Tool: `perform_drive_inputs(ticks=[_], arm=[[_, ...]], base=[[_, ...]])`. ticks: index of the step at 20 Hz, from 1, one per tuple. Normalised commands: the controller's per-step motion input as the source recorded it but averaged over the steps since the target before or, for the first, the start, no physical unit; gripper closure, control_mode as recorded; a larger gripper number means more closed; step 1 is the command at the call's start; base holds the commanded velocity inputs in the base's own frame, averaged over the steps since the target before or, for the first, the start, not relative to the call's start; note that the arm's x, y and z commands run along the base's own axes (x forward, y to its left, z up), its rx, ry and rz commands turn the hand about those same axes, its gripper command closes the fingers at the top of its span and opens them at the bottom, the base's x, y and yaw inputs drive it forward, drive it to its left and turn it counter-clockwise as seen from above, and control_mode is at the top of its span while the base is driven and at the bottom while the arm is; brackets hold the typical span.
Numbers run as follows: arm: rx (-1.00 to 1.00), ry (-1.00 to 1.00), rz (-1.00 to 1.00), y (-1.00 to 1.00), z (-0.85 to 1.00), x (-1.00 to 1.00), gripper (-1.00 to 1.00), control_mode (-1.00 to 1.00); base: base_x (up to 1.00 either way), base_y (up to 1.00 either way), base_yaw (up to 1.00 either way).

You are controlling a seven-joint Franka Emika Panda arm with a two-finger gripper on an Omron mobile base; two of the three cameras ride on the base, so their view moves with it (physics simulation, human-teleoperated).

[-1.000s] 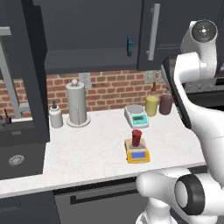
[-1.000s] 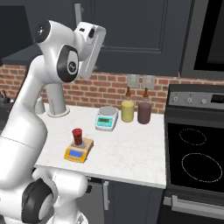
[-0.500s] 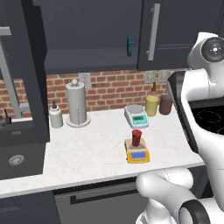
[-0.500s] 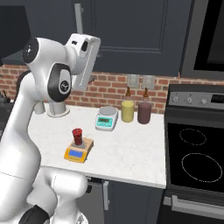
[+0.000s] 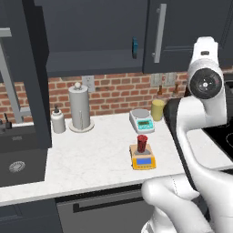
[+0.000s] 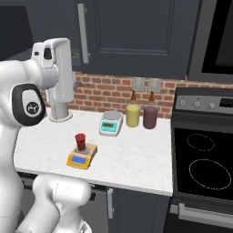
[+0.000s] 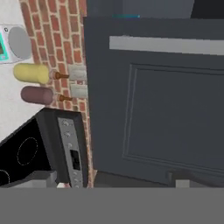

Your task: Pick the yogurt and place it on the digital scale for weighing, and close the cabinet.

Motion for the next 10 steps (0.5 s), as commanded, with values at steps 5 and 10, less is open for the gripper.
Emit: perform_drive_inputs(ticks=[5, 10], arm=[[-0.37, -0.06, -0.10, 0.56, 0.12, -0.41, -1.00, -1.00], [-0.31, -0.07, -0.01, 0.45, -0.13, -0.65, -1.00, -1.00]], base=[[0.00, 0.00, 0.00], [0.00, 0.00, 0.00]])
